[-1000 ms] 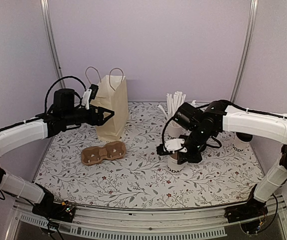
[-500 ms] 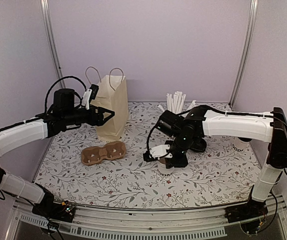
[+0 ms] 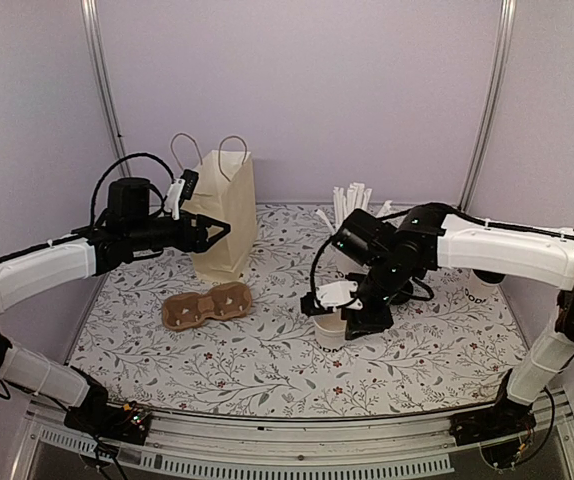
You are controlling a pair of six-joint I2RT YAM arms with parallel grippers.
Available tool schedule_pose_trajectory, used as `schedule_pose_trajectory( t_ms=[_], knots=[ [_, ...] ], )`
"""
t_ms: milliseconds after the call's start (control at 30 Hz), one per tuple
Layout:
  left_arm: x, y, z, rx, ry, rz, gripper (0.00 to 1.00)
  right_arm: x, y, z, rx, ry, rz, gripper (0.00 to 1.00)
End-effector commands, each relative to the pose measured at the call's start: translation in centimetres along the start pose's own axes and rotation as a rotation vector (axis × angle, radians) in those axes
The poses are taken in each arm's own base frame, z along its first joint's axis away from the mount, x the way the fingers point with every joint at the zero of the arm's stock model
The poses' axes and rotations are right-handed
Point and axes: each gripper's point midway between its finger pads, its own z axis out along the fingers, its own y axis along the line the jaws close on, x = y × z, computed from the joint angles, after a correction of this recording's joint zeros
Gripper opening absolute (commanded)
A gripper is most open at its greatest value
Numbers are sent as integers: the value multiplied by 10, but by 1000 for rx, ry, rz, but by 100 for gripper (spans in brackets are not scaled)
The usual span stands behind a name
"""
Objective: Pack the takeout coffee
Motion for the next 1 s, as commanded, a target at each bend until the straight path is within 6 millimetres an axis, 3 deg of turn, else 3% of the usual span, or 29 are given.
schedule_pose_trajectory(
  t_ms=[0, 167, 333, 667, 967],
  knots=[
    [0, 3, 0, 3, 3, -7, 79, 35, -8, -23, 54, -22, 58, 45],
    [1, 2, 1, 12, 7, -16, 79, 84, -23, -26, 189, -16, 107, 46],
    [2, 2, 2, 15, 11, -20, 78, 128, -51, -30, 329, 38, 151, 45],
    [1, 1, 1, 11, 9, -20, 78, 162, -94, -3, 304, 77, 263, 39],
    [2, -1, 1, 25, 12, -22, 78, 185, -113, 30, 266, 95, 288, 39]
  ],
)
